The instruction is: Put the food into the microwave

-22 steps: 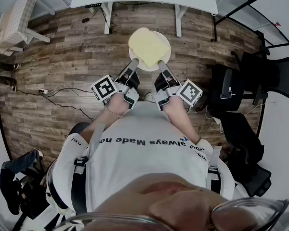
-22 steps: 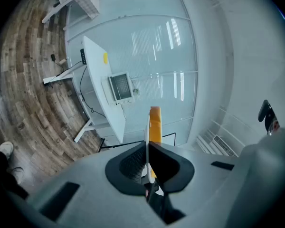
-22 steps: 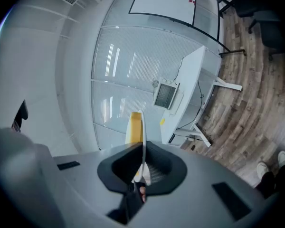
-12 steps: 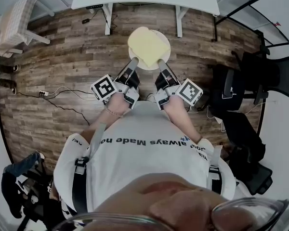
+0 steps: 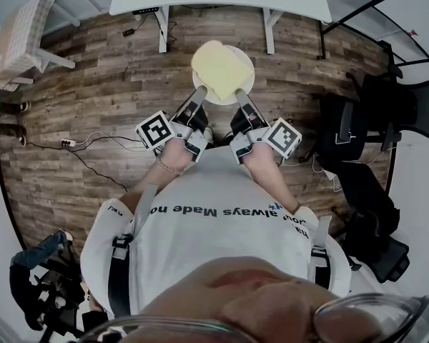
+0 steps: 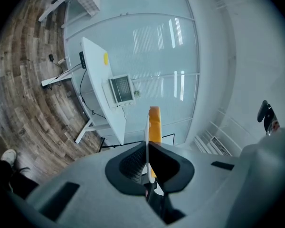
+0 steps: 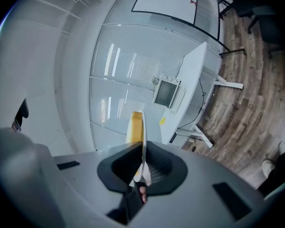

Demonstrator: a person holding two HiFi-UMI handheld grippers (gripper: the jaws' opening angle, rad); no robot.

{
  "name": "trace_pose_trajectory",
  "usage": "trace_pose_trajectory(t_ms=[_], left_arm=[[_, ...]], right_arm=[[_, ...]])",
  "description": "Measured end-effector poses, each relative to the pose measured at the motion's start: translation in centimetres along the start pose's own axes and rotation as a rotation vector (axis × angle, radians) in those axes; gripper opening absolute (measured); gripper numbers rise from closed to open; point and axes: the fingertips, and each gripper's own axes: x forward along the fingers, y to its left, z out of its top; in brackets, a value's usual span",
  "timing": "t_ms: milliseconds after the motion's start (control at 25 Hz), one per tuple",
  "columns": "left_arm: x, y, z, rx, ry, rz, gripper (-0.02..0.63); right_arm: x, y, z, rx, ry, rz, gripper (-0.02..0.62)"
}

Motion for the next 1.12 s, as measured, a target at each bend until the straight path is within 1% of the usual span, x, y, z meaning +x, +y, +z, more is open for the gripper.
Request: trace_pose_trajectory(t_ms=[240,400,560,680,840,1000,1120], left_arm=[[-0.1,1.0,0.6,0.038,0.029,0.032,0.018],[0.6,0.6,1.1,0.005,0.013,0.008,0.018],[1.4,1.3,1.5,0.033,0.014,0.036,0.018],[2.9,1.5,1.8,0.02,0.012,0.03,0.018],[5.9,1.2,2.4,-0.005,0.007,0.002,0.018],[8.9,2.4,3.0,0.028,0.02,0.051,0.018],[11.9,2.1,3.5,0.015,0.016,0.032,0.018]], right_arm=[[0.3,-0.4,-0.1,0.0,-0.006,-0.015,0.025],[1.2,-0.4,0.3,-0.004,-0.004,-0.004,0.025],[1.9,-0.8,1.1,0.004,0.007,-0.003,0.025],[2.7,-1.2,2.4,0.008,0.006,-0.006,0.025],[3.9,-1.8,4.7,0.018,-0.002,-0.005,0.025],[5.3,-2.6,7.8,0.025,-0.003,0.0,0.025],[6.5,-3.0,10.4,0.022,-0.006,0.004,0.025]])
